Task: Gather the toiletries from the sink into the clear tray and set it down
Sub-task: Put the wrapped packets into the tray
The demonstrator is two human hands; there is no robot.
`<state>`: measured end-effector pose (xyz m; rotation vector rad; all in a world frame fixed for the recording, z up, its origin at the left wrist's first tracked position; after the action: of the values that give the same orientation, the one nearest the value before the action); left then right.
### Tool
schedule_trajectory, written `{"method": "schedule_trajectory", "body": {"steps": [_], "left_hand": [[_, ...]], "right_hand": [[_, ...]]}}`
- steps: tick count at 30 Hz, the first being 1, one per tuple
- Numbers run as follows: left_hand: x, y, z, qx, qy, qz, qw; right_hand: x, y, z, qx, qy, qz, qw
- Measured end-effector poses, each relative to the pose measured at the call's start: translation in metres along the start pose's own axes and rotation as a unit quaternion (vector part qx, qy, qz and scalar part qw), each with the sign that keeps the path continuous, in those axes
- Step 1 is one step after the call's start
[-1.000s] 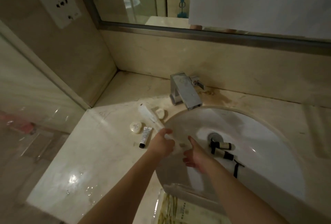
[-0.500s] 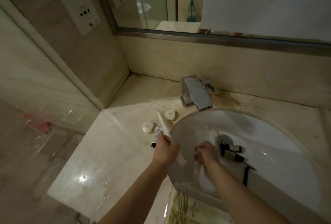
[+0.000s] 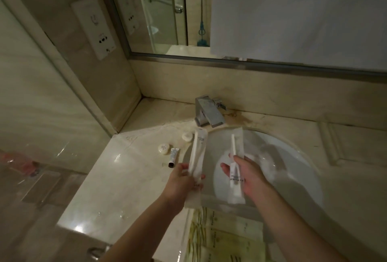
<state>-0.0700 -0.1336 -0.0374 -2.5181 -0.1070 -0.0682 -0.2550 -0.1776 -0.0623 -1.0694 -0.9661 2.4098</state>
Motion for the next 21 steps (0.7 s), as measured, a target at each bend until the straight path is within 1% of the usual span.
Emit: {"method": "schedule_trajectory", "body": {"steps": [3,4,6,10,14,17,21], "left_hand": [[-0.002,-0.014,-0.005,0.000,0.022,-0.011,1.000],[-0.004,-0.018,-0.007,-0.002,0.024,-0.008,1.000],[-0.009,-0.027,-0.010,-0.007,0.019,0.013,1.000],[-0.020,-0.040,-0.018,-0.041,0.026,0.047,0.998],[-0.030,-0.049,-0.030,-0.057,0.016,0.093,0.994],[-0.034,-0.050,-0.039,-0.049,-0.003,0.105,0.993],[-0.040,-0.058,-0.054,-0.041,-0.039,0.118,0.991]], "right_hand": [[0.000,-0.027,0.006,0.003,0.035,0.027,0.999],[0.000,-0.035,0.007,0.006,0.027,0.041,0.999],[-0.002,-0.053,0.010,0.024,0.002,0.063,0.998],[-0.001,-0.076,0.019,0.055,0.045,0.084,0.994],[0.005,-0.096,0.037,0.088,0.049,0.081,0.992],[0.011,-0.106,0.052,0.118,0.052,0.065,0.990],[0.023,-0.120,0.070,0.135,0.042,0.047,0.989]]}}
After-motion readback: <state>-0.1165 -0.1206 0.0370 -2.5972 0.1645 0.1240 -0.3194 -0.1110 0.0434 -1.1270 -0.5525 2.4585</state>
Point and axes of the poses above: each hand's wrist, its own y-axis towards the middle knuckle, its own x-axis out of the back of the hand, z = x × y, the point moved 7 cm from there along y, towards the middle knuckle, and after that the axes turned 15 degrees about y, right-handed, at the moved point
